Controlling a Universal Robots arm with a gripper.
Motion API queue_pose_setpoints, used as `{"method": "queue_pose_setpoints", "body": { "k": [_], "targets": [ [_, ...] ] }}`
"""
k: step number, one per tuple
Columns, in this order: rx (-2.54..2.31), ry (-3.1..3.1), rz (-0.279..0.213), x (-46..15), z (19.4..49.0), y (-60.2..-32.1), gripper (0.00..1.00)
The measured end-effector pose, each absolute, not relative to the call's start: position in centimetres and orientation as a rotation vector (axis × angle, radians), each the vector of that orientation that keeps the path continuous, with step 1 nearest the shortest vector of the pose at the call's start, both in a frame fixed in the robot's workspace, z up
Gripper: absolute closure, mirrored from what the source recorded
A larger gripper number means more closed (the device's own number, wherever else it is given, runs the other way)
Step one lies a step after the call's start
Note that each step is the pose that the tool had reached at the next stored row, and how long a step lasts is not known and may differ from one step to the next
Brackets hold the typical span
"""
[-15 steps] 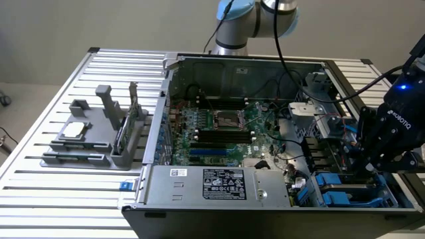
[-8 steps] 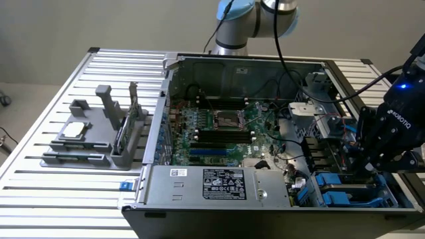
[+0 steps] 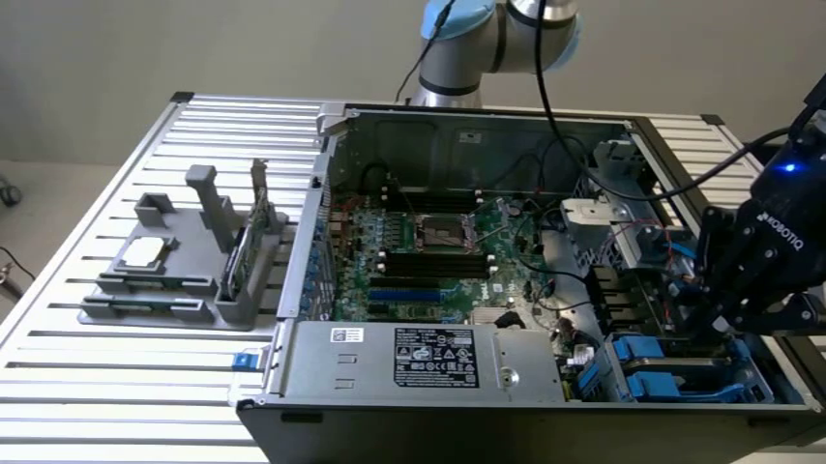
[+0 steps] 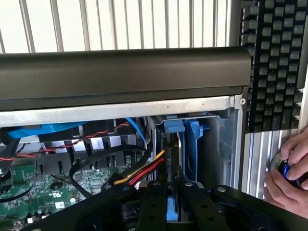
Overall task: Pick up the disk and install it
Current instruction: 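Insert the first disk wire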
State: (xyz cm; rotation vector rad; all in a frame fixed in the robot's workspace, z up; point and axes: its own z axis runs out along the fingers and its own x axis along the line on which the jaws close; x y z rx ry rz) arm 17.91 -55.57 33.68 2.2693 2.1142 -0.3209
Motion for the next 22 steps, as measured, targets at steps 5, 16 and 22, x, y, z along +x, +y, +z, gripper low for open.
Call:
{"method": "queue_pose_setpoints", "body": {
  "k": [5, 16, 22],
  "targets": [
    [2.27, 2.115, -0.323, 18.06, 33.68, -55.57, 0.84],
    [2.27, 2.115, -0.324, 18.09, 33.56, -55.57, 0.84],
    [2.27, 2.115, -0.324, 18.16, 33.42, -55.57, 0.84]
  ]
}}
